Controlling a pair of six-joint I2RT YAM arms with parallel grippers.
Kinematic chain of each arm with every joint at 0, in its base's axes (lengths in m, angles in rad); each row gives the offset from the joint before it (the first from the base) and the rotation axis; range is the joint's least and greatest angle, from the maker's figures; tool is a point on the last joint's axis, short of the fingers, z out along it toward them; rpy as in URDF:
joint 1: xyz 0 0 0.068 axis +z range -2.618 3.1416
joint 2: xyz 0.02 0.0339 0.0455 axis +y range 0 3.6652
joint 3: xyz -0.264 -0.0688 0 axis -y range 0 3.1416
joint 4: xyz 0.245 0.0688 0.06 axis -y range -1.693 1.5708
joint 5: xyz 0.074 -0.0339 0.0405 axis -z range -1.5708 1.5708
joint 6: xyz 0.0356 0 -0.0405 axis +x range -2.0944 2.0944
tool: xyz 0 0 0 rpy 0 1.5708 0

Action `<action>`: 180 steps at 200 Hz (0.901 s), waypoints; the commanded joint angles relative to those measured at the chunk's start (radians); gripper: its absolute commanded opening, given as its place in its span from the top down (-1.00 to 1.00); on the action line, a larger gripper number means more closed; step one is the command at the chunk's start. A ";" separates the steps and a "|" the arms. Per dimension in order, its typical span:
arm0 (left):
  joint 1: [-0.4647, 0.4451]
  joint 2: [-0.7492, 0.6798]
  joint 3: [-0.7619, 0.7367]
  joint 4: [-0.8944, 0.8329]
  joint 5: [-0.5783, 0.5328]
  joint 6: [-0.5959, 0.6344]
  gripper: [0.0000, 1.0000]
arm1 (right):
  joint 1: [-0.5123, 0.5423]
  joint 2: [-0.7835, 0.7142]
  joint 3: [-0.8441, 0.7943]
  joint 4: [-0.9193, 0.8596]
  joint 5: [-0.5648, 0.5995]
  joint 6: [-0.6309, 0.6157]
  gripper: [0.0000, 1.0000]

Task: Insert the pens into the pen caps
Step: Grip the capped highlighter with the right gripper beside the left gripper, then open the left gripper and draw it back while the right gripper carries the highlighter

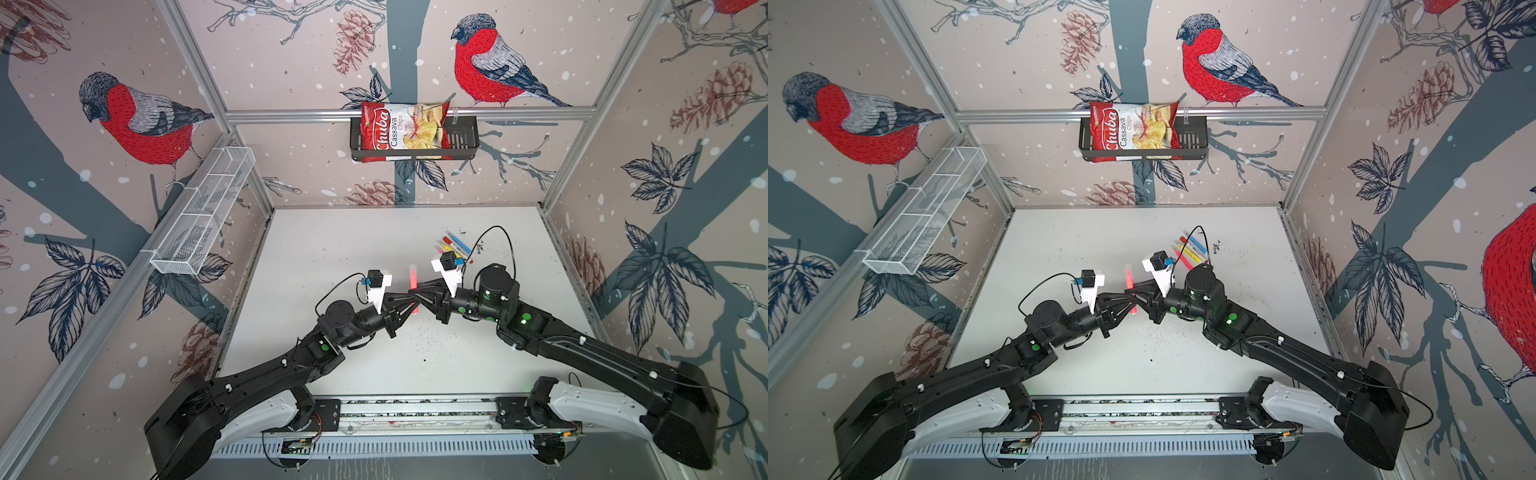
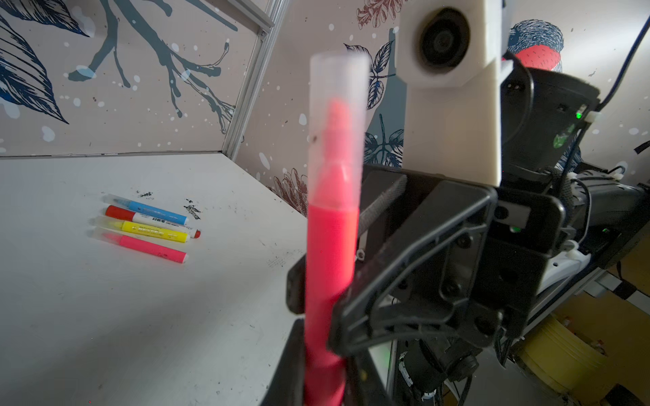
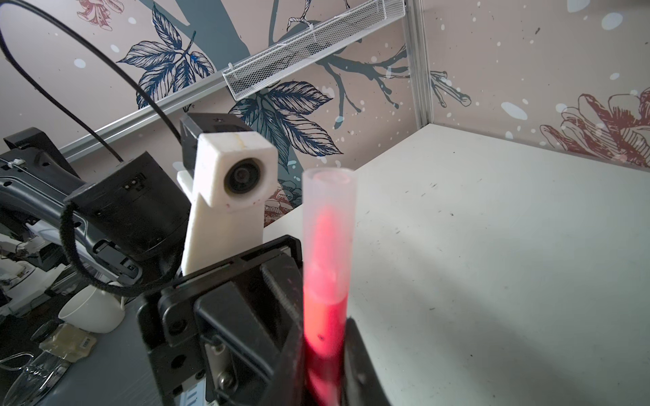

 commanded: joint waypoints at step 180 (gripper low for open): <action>-0.001 -0.402 -0.088 -0.512 -0.692 0.107 -0.08 | -0.220 0.585 0.464 -0.610 0.421 -0.230 0.84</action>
